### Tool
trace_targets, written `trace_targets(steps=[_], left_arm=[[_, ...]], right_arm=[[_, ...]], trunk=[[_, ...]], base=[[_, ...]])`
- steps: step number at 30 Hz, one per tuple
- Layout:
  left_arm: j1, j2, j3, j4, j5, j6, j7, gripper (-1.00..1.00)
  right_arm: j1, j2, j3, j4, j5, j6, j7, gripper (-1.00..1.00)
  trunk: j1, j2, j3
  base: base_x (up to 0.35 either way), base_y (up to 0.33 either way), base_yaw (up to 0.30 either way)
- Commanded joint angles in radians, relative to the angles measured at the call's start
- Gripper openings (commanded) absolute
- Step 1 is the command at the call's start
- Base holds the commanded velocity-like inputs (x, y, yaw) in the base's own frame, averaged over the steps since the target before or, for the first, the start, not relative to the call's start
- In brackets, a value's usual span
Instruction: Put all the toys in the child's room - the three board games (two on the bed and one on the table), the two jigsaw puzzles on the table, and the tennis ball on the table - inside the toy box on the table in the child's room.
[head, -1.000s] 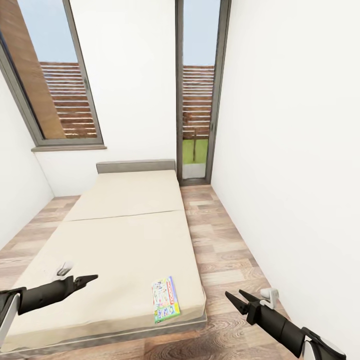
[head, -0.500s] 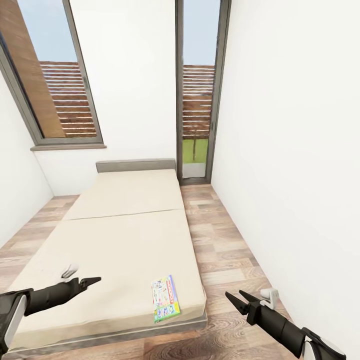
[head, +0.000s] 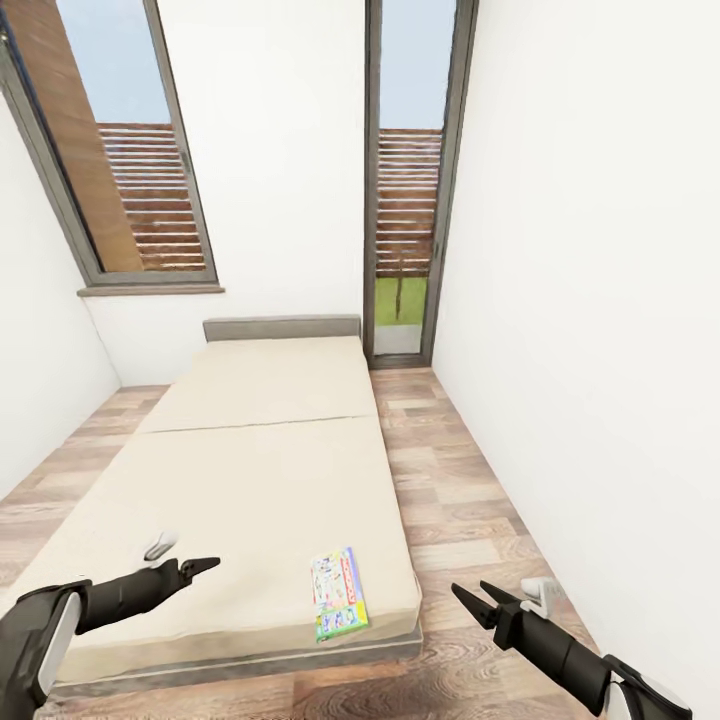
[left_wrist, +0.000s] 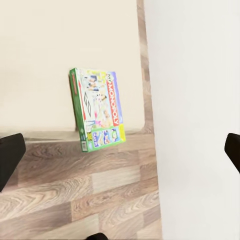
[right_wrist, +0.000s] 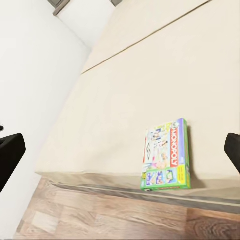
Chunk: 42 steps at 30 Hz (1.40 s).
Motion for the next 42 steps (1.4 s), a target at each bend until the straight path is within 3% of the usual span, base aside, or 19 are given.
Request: trace_targets(steps=[1, 11, 20, 37, 42], left_arm=[[-0.001, -0.004, 0.001, 0.000, 0.006, 0.007, 0.009, 1.00], [-0.001, -0.026, 0.001, 0.000, 0.009, 0.005, 0.086, 1.00], [-0.001, -0.044, 0.001, 0.000, 0.008, 0.003, 0.094, 1.00], [-0.001, -0.056, -0.001, 0.000, 0.008, 0.001, 0.096, 1.00], [-0.001, -0.073, -0.002, 0.003, 0.006, 0.000, 0.098, 1.00]], right_arm=[[-0.001, 0.001, -0.003, 0.000, -0.005, 0.008, 0.002, 1.00], [-0.001, 0.000, -0.003, 0.000, -0.005, 0.009, -0.002, 1.00], [-0.001, -0.001, -0.002, -0.001, -0.005, 0.009, -0.003, 1.00], [-0.001, -0.002, -0.003, 0.000, -0.005, 0.009, -0.003, 1.00], [-0.001, -0.003, -0.004, 0.000, -0.005, 0.010, -0.002, 1.00]], trunk=[[0.004, -0.008, -0.004], [0.042, -0.078, -0.036], [0.077, -0.141, -0.058], [0.142, -0.260, -0.106], [0.161, -0.295, -0.122]], base=[[-0.015, 0.000, 0.244], [-0.127, 0.000, 0.168], [-0.028, 0.000, 0.130], [-0.029, 0.000, 0.059], [-0.006, 0.000, 0.002]])
